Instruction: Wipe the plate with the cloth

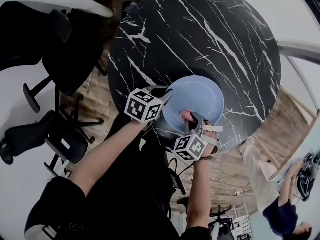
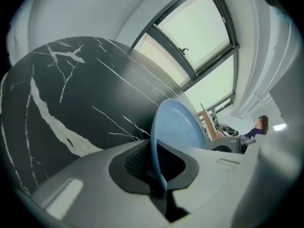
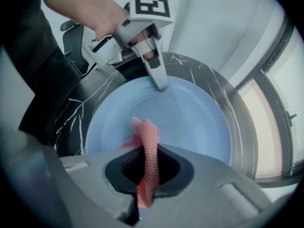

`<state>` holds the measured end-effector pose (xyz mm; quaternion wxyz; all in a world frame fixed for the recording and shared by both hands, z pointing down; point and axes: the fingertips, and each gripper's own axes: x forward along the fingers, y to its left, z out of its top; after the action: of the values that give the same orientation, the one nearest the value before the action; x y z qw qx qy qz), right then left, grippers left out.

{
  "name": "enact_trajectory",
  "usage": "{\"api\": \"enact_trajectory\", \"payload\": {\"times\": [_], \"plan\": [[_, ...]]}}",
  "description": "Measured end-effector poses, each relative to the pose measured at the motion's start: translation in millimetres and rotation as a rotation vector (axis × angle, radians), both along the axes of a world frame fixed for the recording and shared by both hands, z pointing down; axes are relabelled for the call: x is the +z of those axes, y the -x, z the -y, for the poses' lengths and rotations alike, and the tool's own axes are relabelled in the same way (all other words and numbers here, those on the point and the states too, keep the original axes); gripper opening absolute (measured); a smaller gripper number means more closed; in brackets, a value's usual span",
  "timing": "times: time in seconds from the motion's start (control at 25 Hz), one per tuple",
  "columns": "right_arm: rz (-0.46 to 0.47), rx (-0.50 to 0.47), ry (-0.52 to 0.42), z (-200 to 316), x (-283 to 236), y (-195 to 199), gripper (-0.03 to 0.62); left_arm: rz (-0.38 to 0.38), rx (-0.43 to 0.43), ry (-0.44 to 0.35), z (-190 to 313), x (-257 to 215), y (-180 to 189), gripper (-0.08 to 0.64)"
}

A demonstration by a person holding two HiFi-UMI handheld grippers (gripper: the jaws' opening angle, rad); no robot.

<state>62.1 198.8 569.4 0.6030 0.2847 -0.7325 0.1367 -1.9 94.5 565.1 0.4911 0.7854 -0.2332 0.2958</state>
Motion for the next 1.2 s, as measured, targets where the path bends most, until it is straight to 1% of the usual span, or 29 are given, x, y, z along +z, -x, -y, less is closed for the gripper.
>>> {"api": "enact_trajectory", "payload": {"times": [0.36, 0.44, 0.56, 0.64, 0.72, 0.88, 1.0, 1.2], "plan": [[-0.079, 0.048, -0.155, 104, -1, -49, 0.009, -0.012, -0.015, 0.008, 1, 0, 0, 0.021], [-0.092, 0.064, -0.177, 119, -1, -59, 0.009, -0.015, -0.017, 0.010, 1, 0, 0, 0.021], [-0.078, 0.096, -0.203, 127, -3, -63, 0.011, -0.020, -0.032, 0.020, 1, 0, 0, 0.020], [-0.105, 0.092, -0.231, 123, -4, -64, 0.009, -0.021, -0.046, 0.023, 1, 0, 0, 0.020], [-0.133, 0.088, -0.239, 113, -4, -65, 0.009, -0.024, -0.056, 0.028, 1, 0, 0, 0.020], [-0.139, 0.079, -0.232, 88, -4, -58, 0.009, -0.030, -0.064, 0.033, 2, 1, 1, 0.020], [-0.116, 0.036, -0.201, 59, -4, -37, 0.009, -0.029, -0.067, 0.033, 2, 1, 1, 0.020], [-0.068, -0.033, -0.117, 2, -2, -1, 0.009, -0.031, -0.066, 0.034, 2, 1, 0, 0.020]]}}
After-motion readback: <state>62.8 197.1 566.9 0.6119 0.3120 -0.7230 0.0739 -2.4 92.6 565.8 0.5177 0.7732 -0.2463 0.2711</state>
